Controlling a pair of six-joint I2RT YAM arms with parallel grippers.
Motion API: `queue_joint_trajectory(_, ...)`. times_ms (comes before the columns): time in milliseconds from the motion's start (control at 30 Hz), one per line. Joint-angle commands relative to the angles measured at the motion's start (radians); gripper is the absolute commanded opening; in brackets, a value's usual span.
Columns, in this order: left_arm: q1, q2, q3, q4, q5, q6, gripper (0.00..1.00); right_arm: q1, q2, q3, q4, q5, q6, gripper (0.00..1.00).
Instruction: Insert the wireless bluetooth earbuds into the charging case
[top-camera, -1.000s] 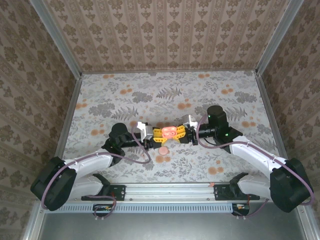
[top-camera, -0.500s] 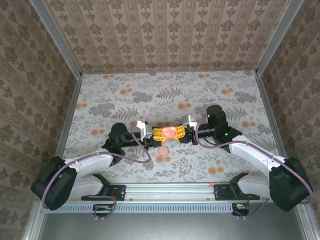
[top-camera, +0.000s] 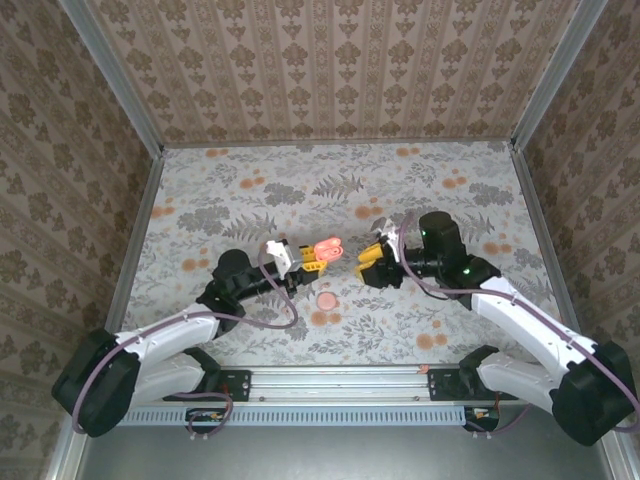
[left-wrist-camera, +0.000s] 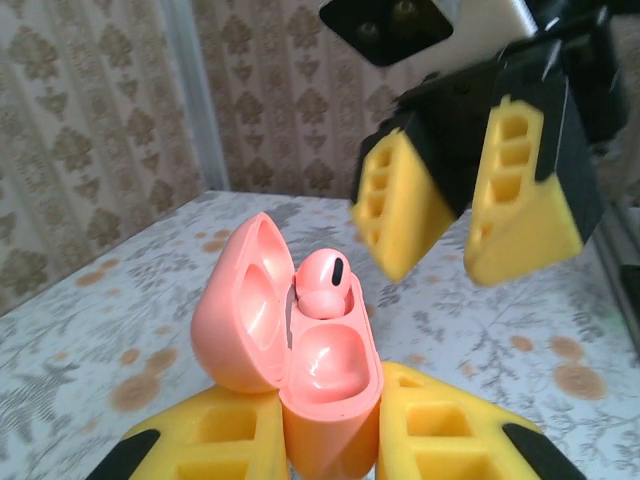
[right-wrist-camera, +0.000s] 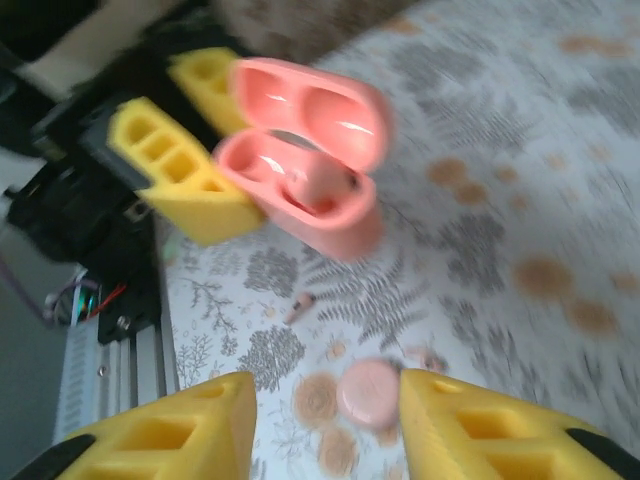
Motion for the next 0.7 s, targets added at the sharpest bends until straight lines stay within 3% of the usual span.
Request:
queue_joint_trajectory(0,-0.003,-0.04,-0.019,-0.054,-0.124,0.058,0.18,-0.001,-0.009,0.084,-0.423,0.318,0.376,0.37)
queue_joint_trajectory(167,-0.003,-0.054,-0.016,-0.084,-0.135,0.067,0.18,0.052,0.014,0.141,-0.875,0.469,0.722,0.38)
queue_joint_trajectory(333,-0.003,-0.049,-0.012,-0.085,-0.128,0.065,0.18,0.182,0.024,0.159,-1.116,0.53,0.94,0.42)
queue_joint_trajectory(500,-0.003,-0.049,-0.008,-0.084,-0.122,0.064,0.18,0.3,0.116,0.111,-1.132,0.51,1.029,0.47)
queue_joint_trajectory(667,-0.004,-0.049,-0.007,-0.086,-0.12,0.064,0.18,0.343,0.188,0.035,-1.068,0.481,1.044,0.5)
